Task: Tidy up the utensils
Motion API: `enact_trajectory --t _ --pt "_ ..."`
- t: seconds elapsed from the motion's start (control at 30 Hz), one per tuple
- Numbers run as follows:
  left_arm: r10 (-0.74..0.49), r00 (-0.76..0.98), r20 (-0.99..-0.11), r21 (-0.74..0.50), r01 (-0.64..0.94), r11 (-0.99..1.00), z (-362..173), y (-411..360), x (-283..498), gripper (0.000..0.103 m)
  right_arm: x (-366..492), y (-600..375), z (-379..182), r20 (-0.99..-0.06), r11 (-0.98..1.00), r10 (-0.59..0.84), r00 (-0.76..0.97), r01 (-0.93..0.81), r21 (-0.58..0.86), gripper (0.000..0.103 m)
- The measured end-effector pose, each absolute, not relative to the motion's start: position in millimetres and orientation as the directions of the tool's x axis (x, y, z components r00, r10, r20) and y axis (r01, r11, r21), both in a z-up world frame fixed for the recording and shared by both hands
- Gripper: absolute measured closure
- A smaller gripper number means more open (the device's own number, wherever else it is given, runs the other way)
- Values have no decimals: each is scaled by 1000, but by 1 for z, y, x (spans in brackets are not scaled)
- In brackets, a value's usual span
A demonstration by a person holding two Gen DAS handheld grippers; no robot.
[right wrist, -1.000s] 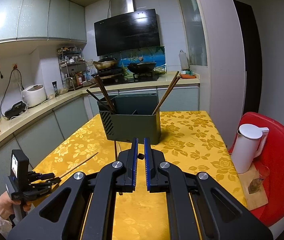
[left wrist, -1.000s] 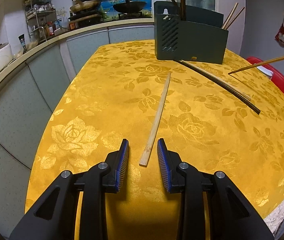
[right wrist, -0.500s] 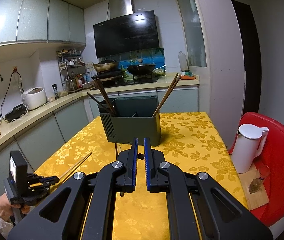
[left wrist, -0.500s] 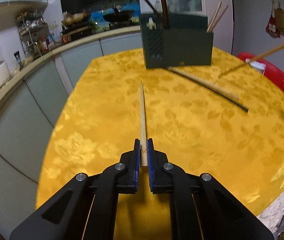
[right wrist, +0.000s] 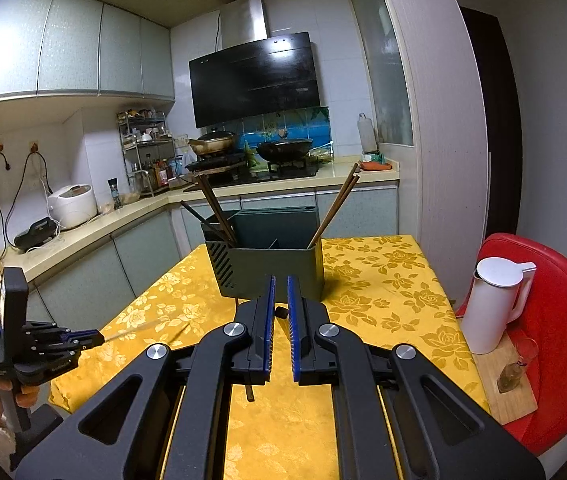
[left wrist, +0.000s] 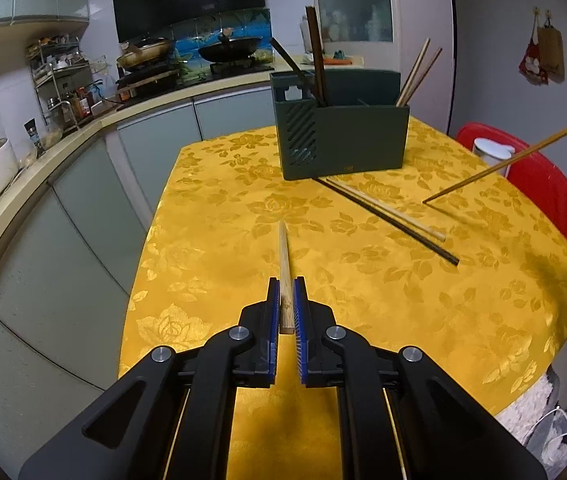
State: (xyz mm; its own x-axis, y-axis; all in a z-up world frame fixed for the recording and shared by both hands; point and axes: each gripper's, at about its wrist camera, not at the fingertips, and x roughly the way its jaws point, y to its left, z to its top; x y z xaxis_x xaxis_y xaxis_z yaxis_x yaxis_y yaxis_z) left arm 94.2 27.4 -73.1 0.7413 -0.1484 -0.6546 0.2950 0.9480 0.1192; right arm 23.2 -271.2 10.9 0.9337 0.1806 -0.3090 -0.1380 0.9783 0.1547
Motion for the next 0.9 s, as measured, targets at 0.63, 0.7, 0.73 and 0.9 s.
enact_trajectory --t 0.63,0.7,0.73,0.9 --pt "-122 720 -684 37 201 979 -112 80 110 60 23 -271 14 -308 978 182 934 -138 158 96" --pt "-110 710 -696 63 213 975 -120 78 107 60 23 -271 13 -309 978 181 934 -138 158 96" --pt "-104 706 -701 74 217 973 -124 77 106 60 23 -271 14 -309 978 181 934 -137 159 96" --pt "-79 683 -726 103 222 970 -139 78 103 68 22 -270 15 -309 978 178 934 -132 163 96"
